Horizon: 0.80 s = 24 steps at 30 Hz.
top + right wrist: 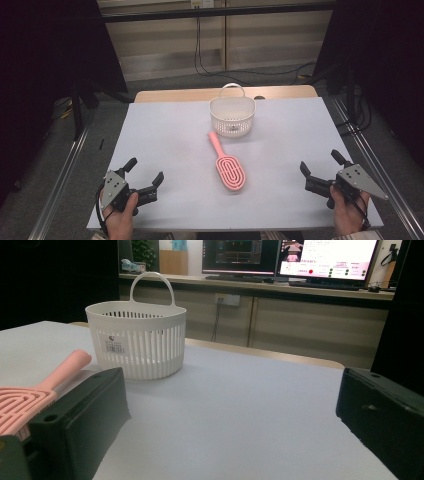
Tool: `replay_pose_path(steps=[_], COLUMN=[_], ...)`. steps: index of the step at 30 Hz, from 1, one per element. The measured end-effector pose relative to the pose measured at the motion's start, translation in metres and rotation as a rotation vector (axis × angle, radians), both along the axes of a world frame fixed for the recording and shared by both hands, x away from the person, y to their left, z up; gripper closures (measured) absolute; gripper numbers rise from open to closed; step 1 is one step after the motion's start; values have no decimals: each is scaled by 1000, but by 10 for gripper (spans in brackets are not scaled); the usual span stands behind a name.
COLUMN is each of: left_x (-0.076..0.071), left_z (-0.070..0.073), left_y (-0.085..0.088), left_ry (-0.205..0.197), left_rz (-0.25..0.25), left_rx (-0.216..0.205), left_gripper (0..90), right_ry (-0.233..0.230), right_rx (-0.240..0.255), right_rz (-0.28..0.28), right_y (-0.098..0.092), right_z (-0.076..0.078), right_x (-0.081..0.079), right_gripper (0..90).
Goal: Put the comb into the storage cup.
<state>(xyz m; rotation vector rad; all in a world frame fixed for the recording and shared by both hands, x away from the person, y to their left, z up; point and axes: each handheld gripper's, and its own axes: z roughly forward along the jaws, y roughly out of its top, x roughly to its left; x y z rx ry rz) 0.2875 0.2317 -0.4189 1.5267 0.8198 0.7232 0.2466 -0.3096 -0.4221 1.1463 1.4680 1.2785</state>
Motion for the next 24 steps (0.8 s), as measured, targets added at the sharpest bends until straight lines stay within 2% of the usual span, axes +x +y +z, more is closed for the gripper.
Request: replay_pose_path(steps=[9, 14, 17, 21, 24], left_x=[1, 2, 2, 2, 1], left_z=[0, -1, -1, -2, -2], left_y=[-2, -2, -2, -1, -1], left_ry=[-8, -6, -3, 6, 7], left_rz=[-11, -5, -4, 2, -1], left_rx=[-1, 8, 10, 10, 16], left_gripper=[24, 24, 24, 24, 24], right_ry=[-1, -2, -10, -8, -10], right_rx=[-11, 21, 18, -19, -15], right_rz=[20, 32, 42, 99, 108], right_y=[2, 5, 6, 13, 16], right_z=[0, 0, 0, 0, 0], right_x=[-1, 1, 2, 6, 7], right_gripper=[0, 0, 0, 0, 2])
